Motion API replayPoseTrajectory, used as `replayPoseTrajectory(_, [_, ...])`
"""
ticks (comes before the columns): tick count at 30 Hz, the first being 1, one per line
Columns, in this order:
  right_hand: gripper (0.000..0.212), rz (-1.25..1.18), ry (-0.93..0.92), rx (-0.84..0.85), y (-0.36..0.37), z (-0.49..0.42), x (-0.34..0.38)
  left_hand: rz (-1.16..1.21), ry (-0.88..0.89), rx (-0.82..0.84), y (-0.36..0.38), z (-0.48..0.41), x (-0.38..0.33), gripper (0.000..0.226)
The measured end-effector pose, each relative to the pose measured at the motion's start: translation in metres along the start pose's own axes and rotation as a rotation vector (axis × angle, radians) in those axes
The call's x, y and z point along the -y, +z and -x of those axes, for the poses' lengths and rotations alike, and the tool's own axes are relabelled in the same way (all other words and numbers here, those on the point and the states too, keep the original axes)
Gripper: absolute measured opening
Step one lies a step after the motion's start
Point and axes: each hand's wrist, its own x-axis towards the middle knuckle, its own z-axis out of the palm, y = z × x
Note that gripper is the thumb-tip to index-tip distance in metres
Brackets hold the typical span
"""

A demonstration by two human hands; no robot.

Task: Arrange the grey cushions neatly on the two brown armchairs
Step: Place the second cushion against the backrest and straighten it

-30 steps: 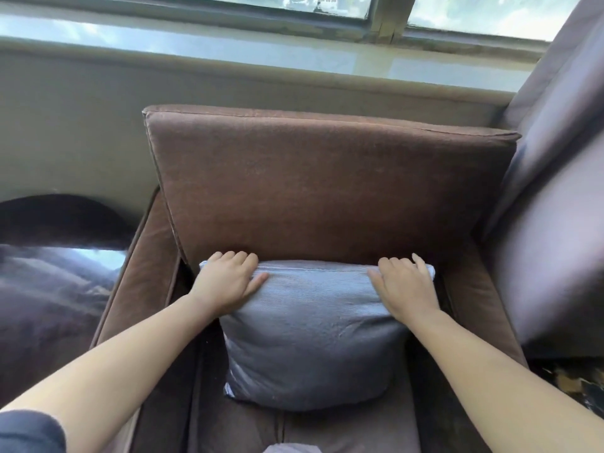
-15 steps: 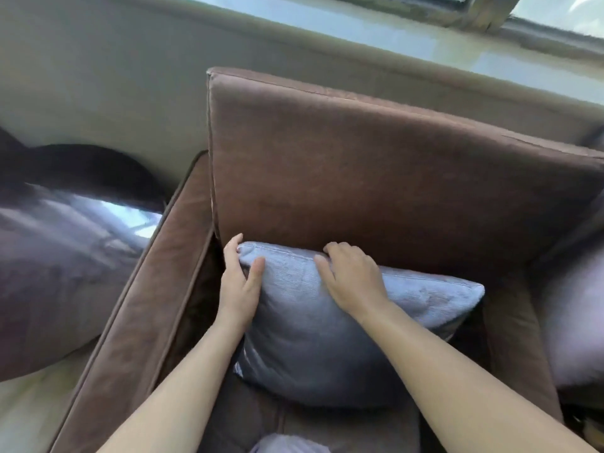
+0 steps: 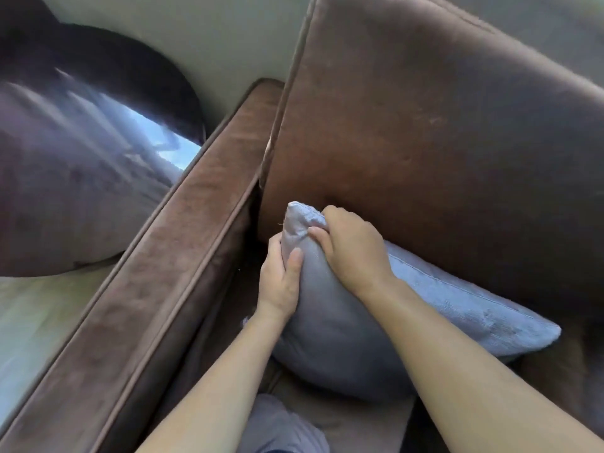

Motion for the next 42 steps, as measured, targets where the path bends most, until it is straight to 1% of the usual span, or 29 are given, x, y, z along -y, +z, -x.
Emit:
replayPoseTrajectory(4, [0.032,-0.079,0.008,-0.104,0.0,0.005,-0.002,-0.047,-0.033,0.0,0.001,0.01,0.021,0.073])
replayPoseTrajectory(9, [0.035,-0.185,0.022,-0.211,-0.002,0.008,-0.008,-0.147,-0.051,0.039,-0.002,0.017,0.049,0.079])
replayPoseTrajectory(14, [0.034,-0.235,0.007,-0.251,-0.001,0.008,-0.009,-0.227,-0.149,0.016,-0.006,0.029,0.088,0.069])
replayPoseTrajectory(17, [0.034,-0.251,-0.008,-0.263,-0.002,0.009,-0.011,-0.319,-0.234,0.007,-0.008,0.035,0.111,0.058])
replayPoseTrajectory(19, [0.034,-0.258,-0.013,-0.273,-0.001,0.009,-0.012,-0.354,-0.267,0.001,-0.007,0.036,0.12,0.057])
replayPoseTrajectory(22, [0.032,-0.269,-0.017,-0.281,-0.001,0.008,-0.013,-0.428,-0.314,-0.021,-0.009,0.042,0.133,0.061])
replayPoseTrajectory(24, [0.03,-0.264,-0.021,-0.281,-0.001,0.007,-0.014,-0.445,-0.32,-0.026,-0.01,0.047,0.14,0.064])
replayPoseTrajectory(27, [0.029,-0.266,-0.026,-0.278,-0.001,0.006,-0.015,-0.469,-0.338,-0.014,-0.012,0.049,0.141,0.063])
replayPoseTrajectory(31, [0.031,-0.264,-0.03,-0.287,0.0,0.006,-0.018,-0.552,-0.286,0.032,-0.018,0.056,0.142,0.066])
replayPoseTrajectory(37, [0.031,-0.275,-0.01,-0.314,0.006,0.001,-0.019,-0.697,-0.234,0.039,-0.02,0.048,0.143,0.069])
replayPoseTrajectory(39, [0.03,-0.277,-0.004,-0.333,0.007,0.0,-0.018,-0.742,-0.245,0.039,-0.021,0.047,0.144,0.07])
replayPoseTrajectory(42, [0.03,-0.277,0.012,-0.337,0.008,-0.001,-0.019,-0.787,-0.309,0.044,-0.024,0.049,0.146,0.073])
